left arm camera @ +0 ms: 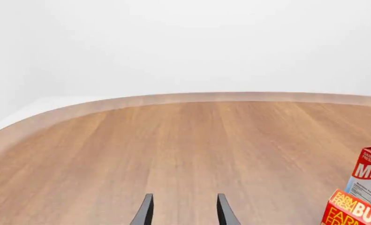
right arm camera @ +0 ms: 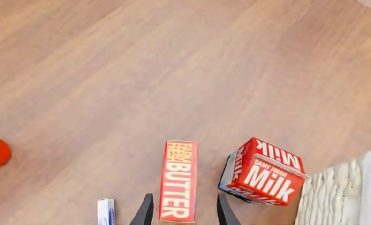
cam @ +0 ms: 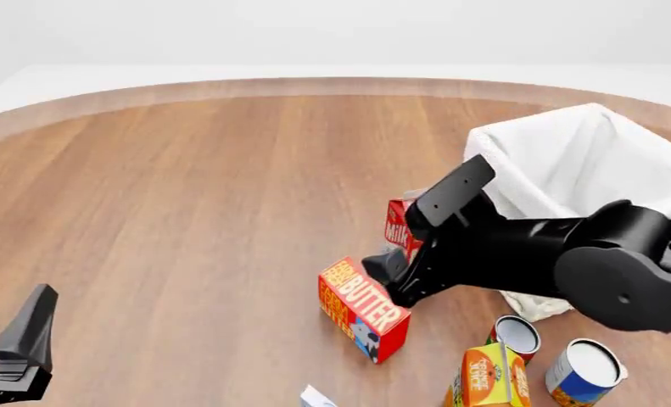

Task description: Pick up the cream cheese box and the butter, and put them in the basket.

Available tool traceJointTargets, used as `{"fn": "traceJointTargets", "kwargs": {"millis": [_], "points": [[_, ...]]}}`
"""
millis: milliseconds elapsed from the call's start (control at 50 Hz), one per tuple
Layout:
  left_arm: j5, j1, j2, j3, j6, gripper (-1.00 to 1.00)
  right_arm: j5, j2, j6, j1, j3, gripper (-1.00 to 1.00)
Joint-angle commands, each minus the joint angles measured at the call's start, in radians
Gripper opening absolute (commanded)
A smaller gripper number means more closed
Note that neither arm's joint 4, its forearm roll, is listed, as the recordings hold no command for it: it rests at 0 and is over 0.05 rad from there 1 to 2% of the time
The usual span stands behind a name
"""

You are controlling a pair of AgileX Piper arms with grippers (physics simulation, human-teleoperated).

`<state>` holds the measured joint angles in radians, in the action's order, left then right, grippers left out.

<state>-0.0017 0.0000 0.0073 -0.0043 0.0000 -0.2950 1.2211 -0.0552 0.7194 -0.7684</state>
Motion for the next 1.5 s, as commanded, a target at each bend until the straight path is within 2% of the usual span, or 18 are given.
{"fn": "traceJointTargets", "kwargs": {"millis": [20, 300, 880, 1120, 1160, 1220, 1240, 1500], "points": [[0.0, 0.0, 0.0, 0.0, 0.0, 1.0, 0.046, 0.044, 0.022, 0.0, 0.038, 1.0], [0.0, 0.0, 0.0, 0.0, 0.0, 1.0, 0.029, 0.077, 0.007, 0.009, 0.006, 1.0], [0.0, 0.0, 0.0, 0.0, 0.0, 1.0, 0.075, 0.262, -0.04, 0.007, -0.015, 1.0], [0.0, 0.0, 0.0, 0.0, 0.0, 1.0, 0.066, 0.289, -0.028, 0.014, -0.026, 1.0], [0.0, 0.0, 0.0, 0.0, 0.0, 1.0, 0.106, 0.308, -0.025, 0.009, 0.002, 1.0], [0.0, 0.0, 0.0, 0.0, 0.0, 1.0, 0.104, 0.306, -0.02, 0.009, 0.004, 1.0], [0.0, 0.0, 0.0, 0.0, 0.0, 1.0, 0.158, 0.338, 0.034, 0.035, 0.048, 1.0], [0.0, 0.0, 0.0, 0.0, 0.0, 1.0, 0.173, 0.348, 0.033, 0.028, 0.064, 1.0]]}}
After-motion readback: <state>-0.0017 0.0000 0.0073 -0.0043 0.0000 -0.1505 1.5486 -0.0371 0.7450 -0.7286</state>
